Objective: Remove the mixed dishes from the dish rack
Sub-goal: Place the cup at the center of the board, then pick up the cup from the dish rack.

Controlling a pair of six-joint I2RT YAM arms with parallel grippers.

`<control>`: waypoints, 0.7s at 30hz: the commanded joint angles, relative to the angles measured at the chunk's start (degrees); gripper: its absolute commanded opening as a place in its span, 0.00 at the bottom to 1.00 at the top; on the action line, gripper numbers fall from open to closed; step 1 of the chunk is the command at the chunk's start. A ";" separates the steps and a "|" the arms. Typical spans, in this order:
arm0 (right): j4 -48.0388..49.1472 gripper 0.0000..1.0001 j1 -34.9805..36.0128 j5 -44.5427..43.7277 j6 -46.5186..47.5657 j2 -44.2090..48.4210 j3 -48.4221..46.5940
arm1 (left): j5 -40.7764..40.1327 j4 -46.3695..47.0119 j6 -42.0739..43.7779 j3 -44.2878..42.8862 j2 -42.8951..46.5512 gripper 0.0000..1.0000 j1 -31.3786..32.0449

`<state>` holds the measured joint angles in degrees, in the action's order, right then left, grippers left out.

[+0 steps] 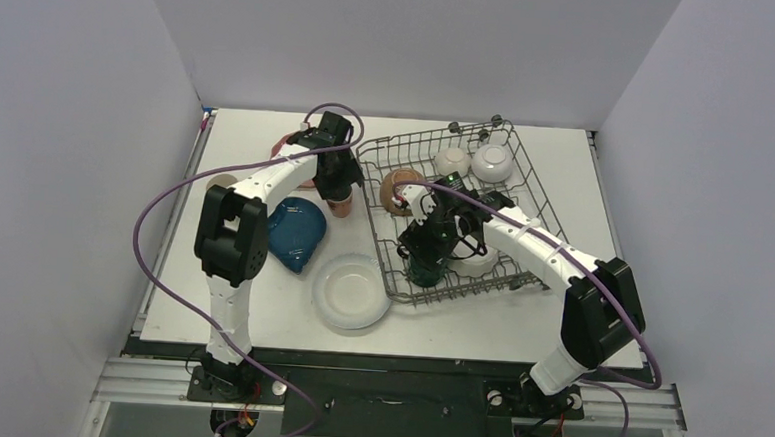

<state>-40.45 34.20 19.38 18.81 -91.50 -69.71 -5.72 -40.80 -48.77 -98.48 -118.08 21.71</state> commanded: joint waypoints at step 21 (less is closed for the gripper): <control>-16.24 0.82 2.22 1.78 13.88 -1.80 -18.59 | 15.03 14.95 17.24 27.75 32.45 0.75 -3.97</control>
<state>-51.00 34.70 20.18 27.94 -90.24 -80.60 2.20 -34.06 -36.93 -77.89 -93.03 20.40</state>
